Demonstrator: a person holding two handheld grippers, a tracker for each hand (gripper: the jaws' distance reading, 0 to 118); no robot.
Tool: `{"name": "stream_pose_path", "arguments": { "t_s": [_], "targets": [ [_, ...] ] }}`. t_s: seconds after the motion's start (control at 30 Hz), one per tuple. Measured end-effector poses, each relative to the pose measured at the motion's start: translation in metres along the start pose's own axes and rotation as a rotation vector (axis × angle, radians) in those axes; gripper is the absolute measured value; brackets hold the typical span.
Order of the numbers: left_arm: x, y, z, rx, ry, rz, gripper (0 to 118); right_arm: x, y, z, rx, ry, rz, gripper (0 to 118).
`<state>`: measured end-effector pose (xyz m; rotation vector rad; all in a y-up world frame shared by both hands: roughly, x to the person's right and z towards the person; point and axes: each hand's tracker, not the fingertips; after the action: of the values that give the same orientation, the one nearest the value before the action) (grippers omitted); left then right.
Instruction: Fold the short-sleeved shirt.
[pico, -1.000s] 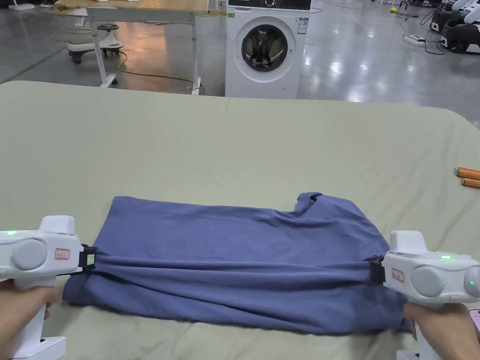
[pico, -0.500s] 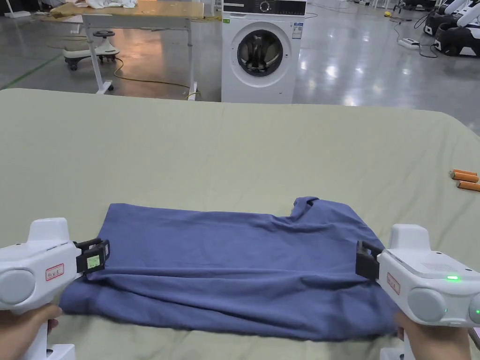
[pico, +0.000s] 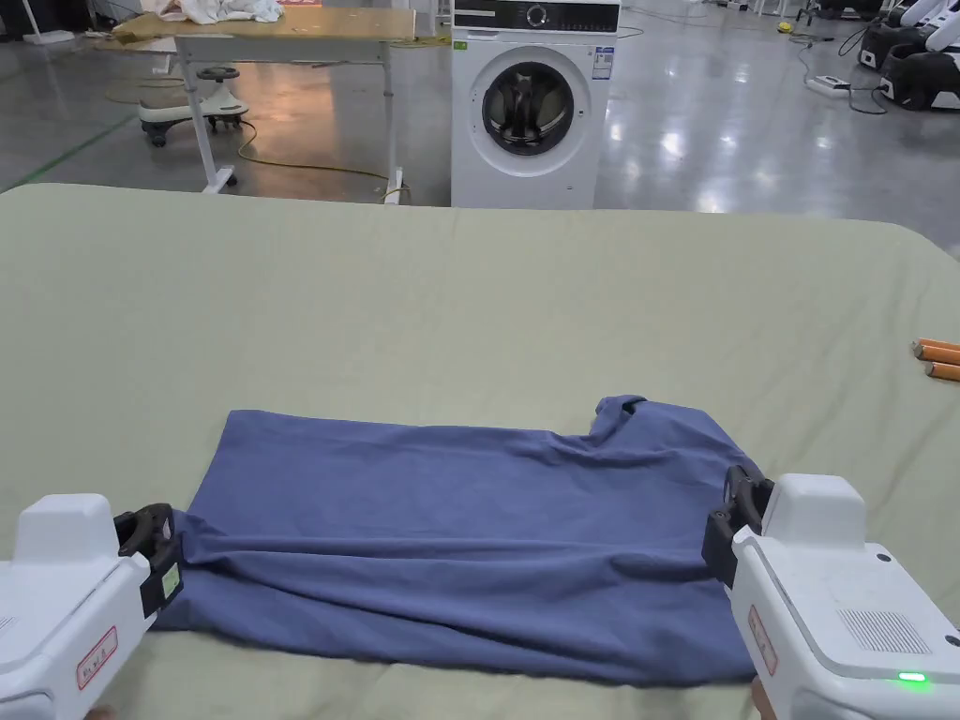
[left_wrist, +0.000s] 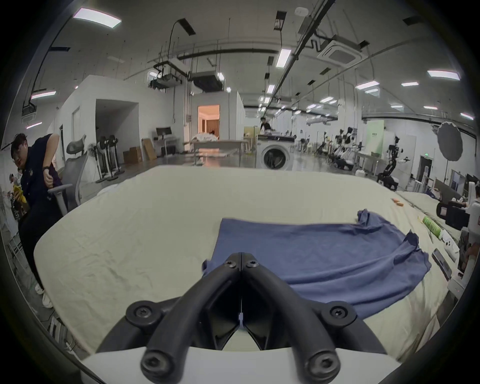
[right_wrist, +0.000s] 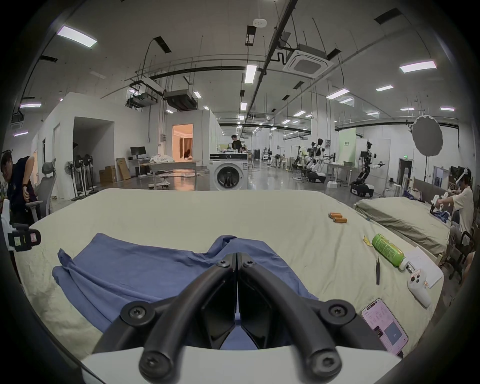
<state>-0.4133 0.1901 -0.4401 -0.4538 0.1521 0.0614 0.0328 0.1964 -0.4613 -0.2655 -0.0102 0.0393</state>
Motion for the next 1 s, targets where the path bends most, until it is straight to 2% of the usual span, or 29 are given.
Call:
{"name": "stream_pose_path", "arguments": {
  "t_s": [0.33, 0.4, 0.47, 0.5, 0.53, 0.57, 0.6, 0.63, 0.77, 0.83, 0.9, 0.93, 1.0],
  "targets": [
    [-0.051, 0.003, -0.066, -0.345, -0.064, 0.094, 0, 0.003, -0.012, 0.004, -0.058, 0.014, 0.022, 0],
    [-0.052, 0.006, -0.076, -0.400, -0.066, 0.088, 12, 0.005, -0.015, 0.004, -0.072, 0.011, 0.025, 0],
    [-0.052, 0.008, -0.084, -0.418, -0.075, 0.063, 36, 0.006, -0.017, 0.004, -0.084, 0.005, 0.032, 0],
    [-0.051, 0.010, -0.090, -0.444, -0.079, 0.049, 40, 0.007, -0.019, 0.005, -0.091, -0.001, 0.039, 0],
    [-0.051, 0.011, -0.093, -0.471, -0.066, 0.059, 40, 0.008, -0.020, 0.004, -0.096, -0.003, 0.046, 0],
    [-0.051, 0.011, -0.099, -0.512, -0.053, 0.067, 62, 0.009, -0.022, 0.004, -0.101, -0.007, 0.049, 0],
    [-0.050, 0.010, -0.105, -0.546, -0.039, 0.074, 72, 0.011, -0.024, 0.004, -0.110, -0.011, 0.054, 0],
    [-0.049, 0.009, -0.110, -0.575, -0.026, 0.073, 75, 0.013, -0.025, 0.003, -0.118, -0.012, 0.056, 0],
    [-0.039, -0.009, -0.125, -0.718, -0.043, 0.000, 74, 0.019, -0.032, 0.002, -0.146, -0.025, 0.056, 0],
    [-0.032, -0.011, -0.120, -0.660, -0.015, -0.064, 74, 0.022, -0.034, 0.002, -0.157, -0.029, 0.053, 0],
    [-0.026, -0.009, -0.119, -0.672, -0.002, -0.053, 71, 0.026, -0.035, 0.002, -0.164, -0.035, 0.053, 0],
    [-0.024, -0.009, -0.117, -0.667, -0.003, -0.069, 66, 0.029, -0.035, 0.002, -0.168, -0.039, 0.051, 0],
    [-0.018, -0.009, -0.113, -0.651, -0.027, -0.115, 44, 0.035, -0.035, -0.002, -0.184, -0.045, 0.043, 0]
  ]
}}
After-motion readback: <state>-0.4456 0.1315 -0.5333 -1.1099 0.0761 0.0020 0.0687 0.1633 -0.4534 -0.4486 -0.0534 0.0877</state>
